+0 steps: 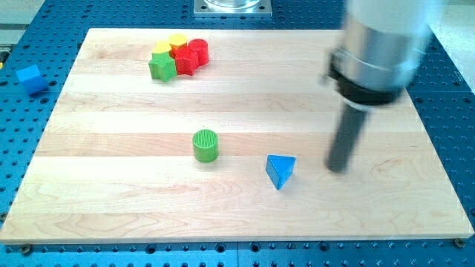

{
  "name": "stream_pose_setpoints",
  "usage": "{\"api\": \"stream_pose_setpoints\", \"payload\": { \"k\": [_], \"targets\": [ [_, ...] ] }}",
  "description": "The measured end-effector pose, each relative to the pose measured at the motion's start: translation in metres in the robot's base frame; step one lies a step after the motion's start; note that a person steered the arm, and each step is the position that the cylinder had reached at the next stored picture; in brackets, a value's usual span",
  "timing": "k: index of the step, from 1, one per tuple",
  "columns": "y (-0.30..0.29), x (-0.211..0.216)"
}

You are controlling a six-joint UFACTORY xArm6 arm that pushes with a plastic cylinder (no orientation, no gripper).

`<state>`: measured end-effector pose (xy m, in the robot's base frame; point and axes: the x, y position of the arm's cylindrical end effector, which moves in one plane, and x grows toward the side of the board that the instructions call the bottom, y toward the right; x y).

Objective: Place the triangle and green circle in a diagonal line

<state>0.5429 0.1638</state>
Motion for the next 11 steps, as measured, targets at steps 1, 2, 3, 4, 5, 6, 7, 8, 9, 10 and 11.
{"api": "stream_pose_setpoints", "payload": {
  "k": [1,2,3,4,5,6,7,8,9,10,11],
  "targets": [
    [-0.062,-0.004],
    [-0.154,-0.017],
    [-0.175,-0.020],
    [-0.230,-0.052],
    [-0.281,-0.109],
    [-0.236,-0.096],
    [-0.232,-0.146],
    [-0.295,-0.159],
    [-0.281,-0.100],
    [-0.321,-0.128],
    [-0.329,-0.204]
  ]
}}
